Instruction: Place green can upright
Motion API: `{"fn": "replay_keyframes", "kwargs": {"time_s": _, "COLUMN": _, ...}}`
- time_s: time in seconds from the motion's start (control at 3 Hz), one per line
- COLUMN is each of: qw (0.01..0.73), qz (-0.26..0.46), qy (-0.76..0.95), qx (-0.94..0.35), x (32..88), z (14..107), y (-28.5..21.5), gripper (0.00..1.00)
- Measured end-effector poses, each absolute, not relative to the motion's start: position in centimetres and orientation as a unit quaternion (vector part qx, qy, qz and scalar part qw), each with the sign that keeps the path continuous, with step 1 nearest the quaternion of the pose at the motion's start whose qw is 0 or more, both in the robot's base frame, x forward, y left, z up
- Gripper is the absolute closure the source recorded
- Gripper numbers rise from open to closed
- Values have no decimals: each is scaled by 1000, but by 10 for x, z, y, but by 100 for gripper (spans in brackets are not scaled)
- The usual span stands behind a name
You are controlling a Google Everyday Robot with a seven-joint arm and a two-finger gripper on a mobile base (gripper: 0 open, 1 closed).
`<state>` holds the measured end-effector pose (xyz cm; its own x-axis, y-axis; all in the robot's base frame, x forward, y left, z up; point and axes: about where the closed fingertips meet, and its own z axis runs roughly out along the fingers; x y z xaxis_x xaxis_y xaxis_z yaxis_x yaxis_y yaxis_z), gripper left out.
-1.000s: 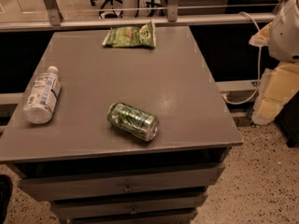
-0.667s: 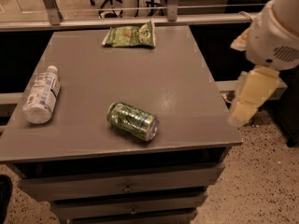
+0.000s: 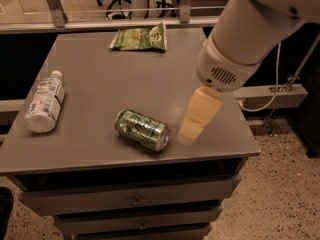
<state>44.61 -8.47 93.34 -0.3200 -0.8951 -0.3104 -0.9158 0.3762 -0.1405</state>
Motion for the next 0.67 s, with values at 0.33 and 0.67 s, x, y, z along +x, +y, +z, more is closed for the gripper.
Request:
{"fn": "replay_keyframes", "kwargs": {"time_s": 0.33, "qw": 173, "qz": 48, "qy": 820, "qx": -543, "x": 452, "z": 905, "y": -50, "gripper": 0}}
{"fn": "replay_keyframes", "kwargs": {"time_s": 0.67, "qw": 170, "qz": 61, "qy": 825, "qx": -535, "x": 463, "z": 879, "y": -20, "gripper": 0}}
